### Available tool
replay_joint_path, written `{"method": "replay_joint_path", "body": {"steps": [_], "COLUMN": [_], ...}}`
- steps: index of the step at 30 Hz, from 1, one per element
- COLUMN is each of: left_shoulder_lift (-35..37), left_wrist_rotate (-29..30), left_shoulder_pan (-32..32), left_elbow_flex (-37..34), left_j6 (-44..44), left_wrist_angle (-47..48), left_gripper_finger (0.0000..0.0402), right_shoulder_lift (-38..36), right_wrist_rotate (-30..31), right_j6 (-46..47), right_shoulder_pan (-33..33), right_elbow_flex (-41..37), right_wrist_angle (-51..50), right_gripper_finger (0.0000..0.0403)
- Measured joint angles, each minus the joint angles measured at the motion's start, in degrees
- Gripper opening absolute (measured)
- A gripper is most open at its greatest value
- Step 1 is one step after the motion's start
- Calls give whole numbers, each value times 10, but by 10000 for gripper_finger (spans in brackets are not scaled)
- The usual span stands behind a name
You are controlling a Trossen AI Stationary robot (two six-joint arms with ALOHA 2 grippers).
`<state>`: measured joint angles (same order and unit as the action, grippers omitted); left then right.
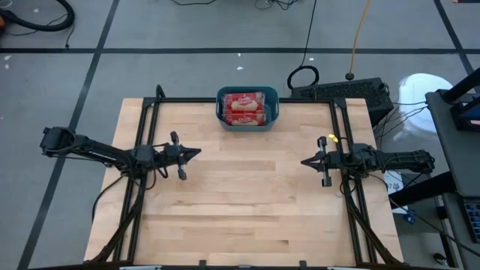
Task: Sort popcorn bags into baskets
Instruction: Return to Home Position
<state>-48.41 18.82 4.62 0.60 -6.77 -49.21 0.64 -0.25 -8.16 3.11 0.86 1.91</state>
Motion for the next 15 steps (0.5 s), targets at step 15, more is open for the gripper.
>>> {"method": "replay_joint_path", "body": {"steps": [15], "left_shoulder_lift": [232], "left_wrist_rotate": [-27], "left_shoulder_pan": [-1], "left_elbow_flex": [0], "left_j6": [-17], "left_wrist_angle": [223], "left_gripper_finger": [9], "right_shoulder_lift": [0], "right_wrist_rotate": [2], "right_j6": [0], "right_shoulder_pan": [0], "right_elbow_flex": [0], "right_wrist_angle": [2], "right_gripper_finger": [0]}}
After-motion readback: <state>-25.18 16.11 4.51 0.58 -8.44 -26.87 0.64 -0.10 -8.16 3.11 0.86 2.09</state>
